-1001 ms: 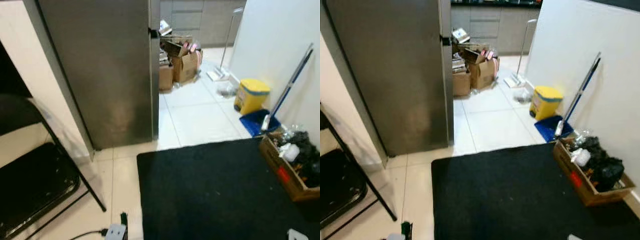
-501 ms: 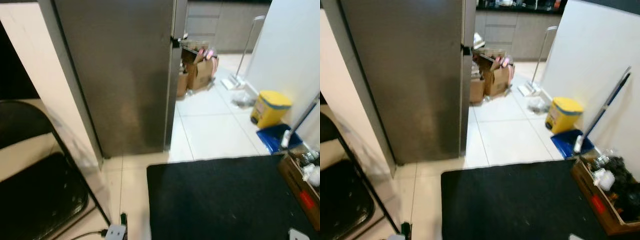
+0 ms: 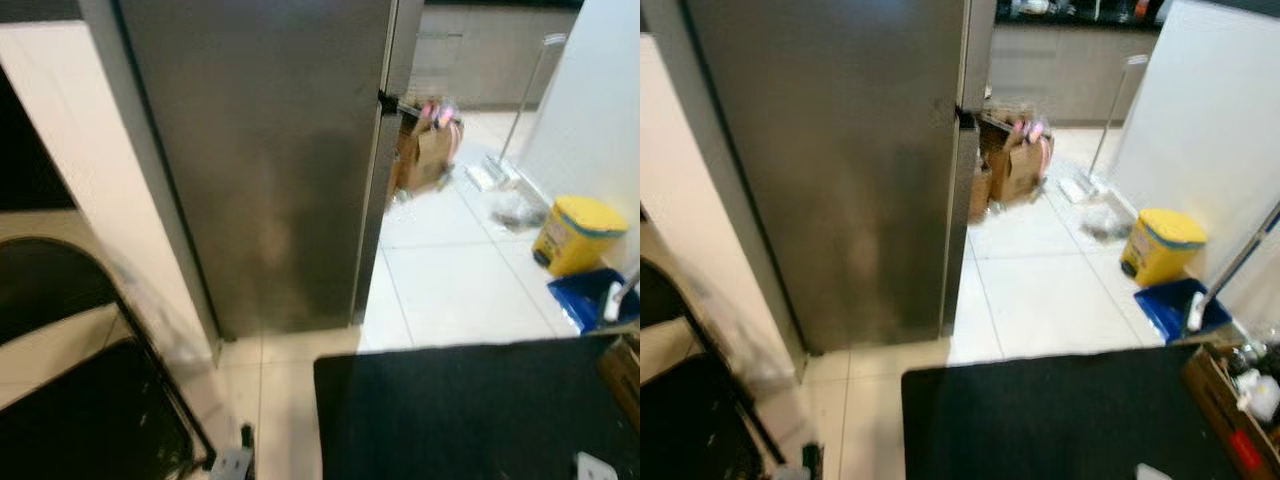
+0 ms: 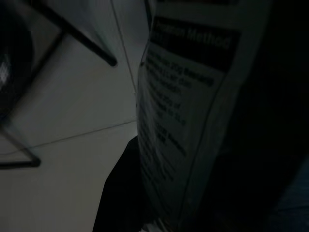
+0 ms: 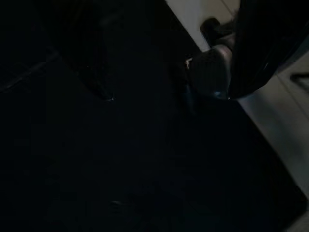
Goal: Restocking fridge
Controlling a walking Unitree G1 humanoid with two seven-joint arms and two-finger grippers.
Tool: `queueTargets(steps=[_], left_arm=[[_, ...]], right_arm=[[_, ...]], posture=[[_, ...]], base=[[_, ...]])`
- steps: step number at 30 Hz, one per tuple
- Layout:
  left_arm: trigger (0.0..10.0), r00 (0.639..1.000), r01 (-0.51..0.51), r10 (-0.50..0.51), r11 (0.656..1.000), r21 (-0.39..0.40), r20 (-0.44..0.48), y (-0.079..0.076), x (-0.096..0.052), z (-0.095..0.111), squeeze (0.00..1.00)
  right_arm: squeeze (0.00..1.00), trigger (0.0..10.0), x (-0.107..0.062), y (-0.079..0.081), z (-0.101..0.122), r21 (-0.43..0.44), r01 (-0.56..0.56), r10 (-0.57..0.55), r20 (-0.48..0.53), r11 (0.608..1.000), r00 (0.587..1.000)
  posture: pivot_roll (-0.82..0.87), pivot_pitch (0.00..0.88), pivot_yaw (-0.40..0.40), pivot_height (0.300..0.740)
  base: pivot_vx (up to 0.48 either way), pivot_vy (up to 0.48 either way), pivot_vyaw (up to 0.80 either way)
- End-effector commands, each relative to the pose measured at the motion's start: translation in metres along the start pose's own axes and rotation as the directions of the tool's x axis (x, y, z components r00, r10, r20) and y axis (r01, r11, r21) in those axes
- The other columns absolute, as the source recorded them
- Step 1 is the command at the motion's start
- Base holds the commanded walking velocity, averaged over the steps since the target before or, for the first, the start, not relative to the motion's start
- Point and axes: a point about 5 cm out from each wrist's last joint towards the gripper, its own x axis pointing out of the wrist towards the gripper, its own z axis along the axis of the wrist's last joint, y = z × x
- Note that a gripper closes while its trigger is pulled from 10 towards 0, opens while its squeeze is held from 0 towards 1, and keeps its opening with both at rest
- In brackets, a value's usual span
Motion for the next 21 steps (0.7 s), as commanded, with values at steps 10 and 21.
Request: queueTargets(steps=[10,21], left_arm=[[10.0,1.000,0.019,-0.019,1.000,0.010,-0.002,-0.0043,0.0006,-0.0003,0.00],[10.0,1.000,0.021,-0.021,1.000,0.012,-0.002,-0.0046,0.0008,0.0001,0.00]], right_arm=[[0.00,10.0,-0.0006,-0.0035,0.0026,0.031,0.008,-0.008,0.018,0.999,1.000],[0.00,10.0,-0.0007,-0.0030,0.0049,0.023,-0.019,0.018,0.028,1.000,0.999]], posture=[[0.00,0.000,-0.028,0.740],[0.00,0.000,-0.029,0.740]], base=[[0.347,0.000,-0.47],[0.348,0.000,0.00]])
